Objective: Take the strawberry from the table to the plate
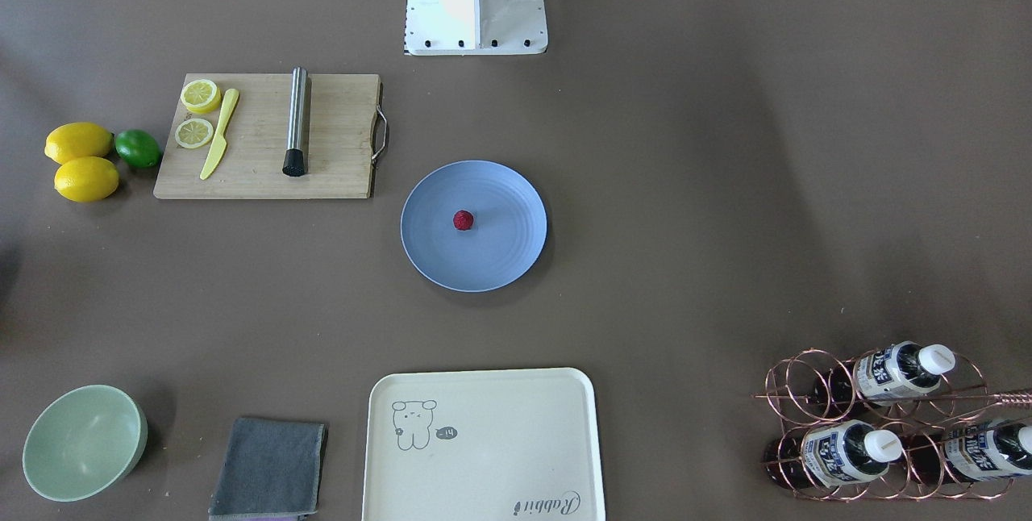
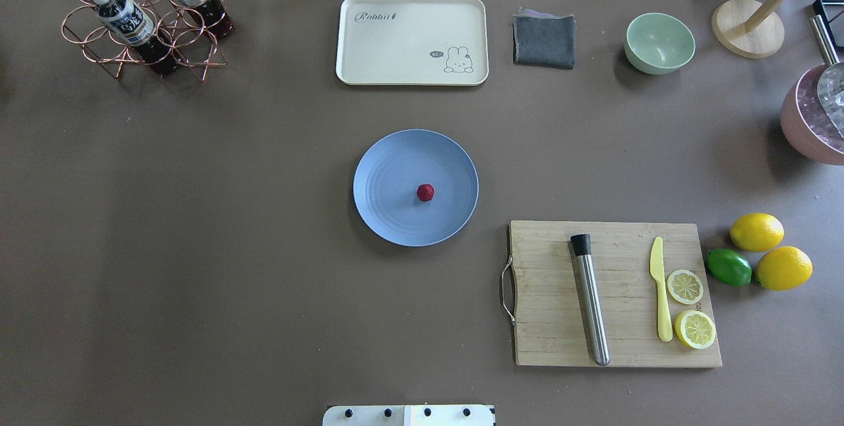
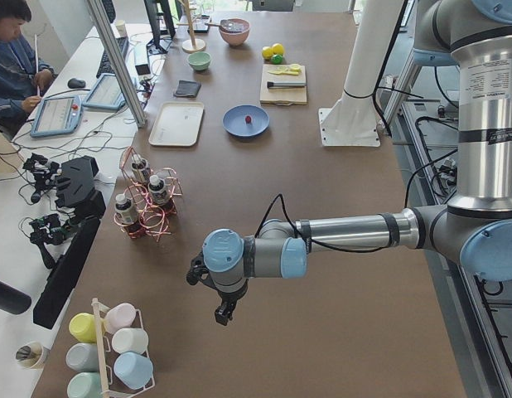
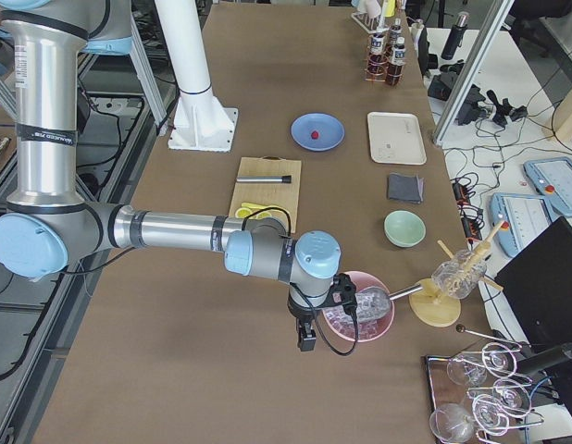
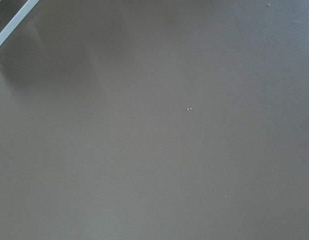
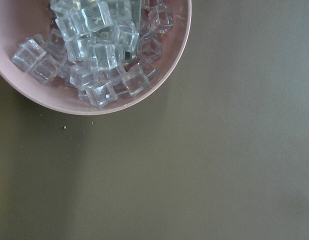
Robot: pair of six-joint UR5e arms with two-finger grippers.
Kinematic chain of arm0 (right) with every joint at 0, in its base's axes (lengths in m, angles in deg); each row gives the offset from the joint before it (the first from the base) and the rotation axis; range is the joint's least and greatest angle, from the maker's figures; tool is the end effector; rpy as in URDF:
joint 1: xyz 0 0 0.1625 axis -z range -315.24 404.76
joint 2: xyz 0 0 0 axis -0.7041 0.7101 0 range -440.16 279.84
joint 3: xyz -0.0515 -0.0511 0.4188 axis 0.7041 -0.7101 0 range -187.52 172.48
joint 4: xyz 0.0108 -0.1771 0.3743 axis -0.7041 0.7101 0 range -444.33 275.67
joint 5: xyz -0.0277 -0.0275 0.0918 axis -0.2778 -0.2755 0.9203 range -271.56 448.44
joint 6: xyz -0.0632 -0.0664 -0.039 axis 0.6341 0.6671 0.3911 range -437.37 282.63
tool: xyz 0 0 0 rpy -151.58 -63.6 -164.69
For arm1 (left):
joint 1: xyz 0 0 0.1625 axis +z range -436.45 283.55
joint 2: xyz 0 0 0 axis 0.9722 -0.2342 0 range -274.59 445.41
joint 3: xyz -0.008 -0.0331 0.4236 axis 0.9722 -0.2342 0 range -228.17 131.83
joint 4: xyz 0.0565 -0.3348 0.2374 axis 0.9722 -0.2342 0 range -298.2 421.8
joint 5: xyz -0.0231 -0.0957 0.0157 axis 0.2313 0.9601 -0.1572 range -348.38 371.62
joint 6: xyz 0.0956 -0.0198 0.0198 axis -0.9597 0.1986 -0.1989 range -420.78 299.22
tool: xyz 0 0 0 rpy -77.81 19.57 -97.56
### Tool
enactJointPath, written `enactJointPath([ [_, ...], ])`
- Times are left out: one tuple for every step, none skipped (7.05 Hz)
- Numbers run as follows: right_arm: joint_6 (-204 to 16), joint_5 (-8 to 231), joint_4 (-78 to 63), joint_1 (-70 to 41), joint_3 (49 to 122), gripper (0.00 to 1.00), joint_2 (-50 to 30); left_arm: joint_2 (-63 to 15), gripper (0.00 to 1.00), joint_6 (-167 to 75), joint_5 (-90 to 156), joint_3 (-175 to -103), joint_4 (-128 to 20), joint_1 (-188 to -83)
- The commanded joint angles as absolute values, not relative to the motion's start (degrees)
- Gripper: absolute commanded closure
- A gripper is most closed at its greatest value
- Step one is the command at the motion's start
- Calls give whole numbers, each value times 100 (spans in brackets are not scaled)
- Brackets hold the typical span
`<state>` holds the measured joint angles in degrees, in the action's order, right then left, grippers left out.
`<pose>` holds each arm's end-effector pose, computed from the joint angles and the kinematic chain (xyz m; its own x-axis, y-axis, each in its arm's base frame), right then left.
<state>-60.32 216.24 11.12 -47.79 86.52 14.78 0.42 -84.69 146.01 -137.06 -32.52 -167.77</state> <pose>0.0921 -0.4422 0.6814 0.7648 -0.1928 0.6148 0.1883 0.9794 0.0728 -0.0739 -0.4487 0.7019 0.6619 0.3699 -0.6520 -0.2683 0.9290 0.2547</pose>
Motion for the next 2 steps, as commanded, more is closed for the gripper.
enactJointPath([
  [-6032,21624,1112,-4779,8652,0,1476,42,2,-8478,14609,-13720,-3259,-16777],
  [-6032,21624,1112,-4779,8652,0,1476,33,2,-8478,14601,-13720,-3259,-16769],
])
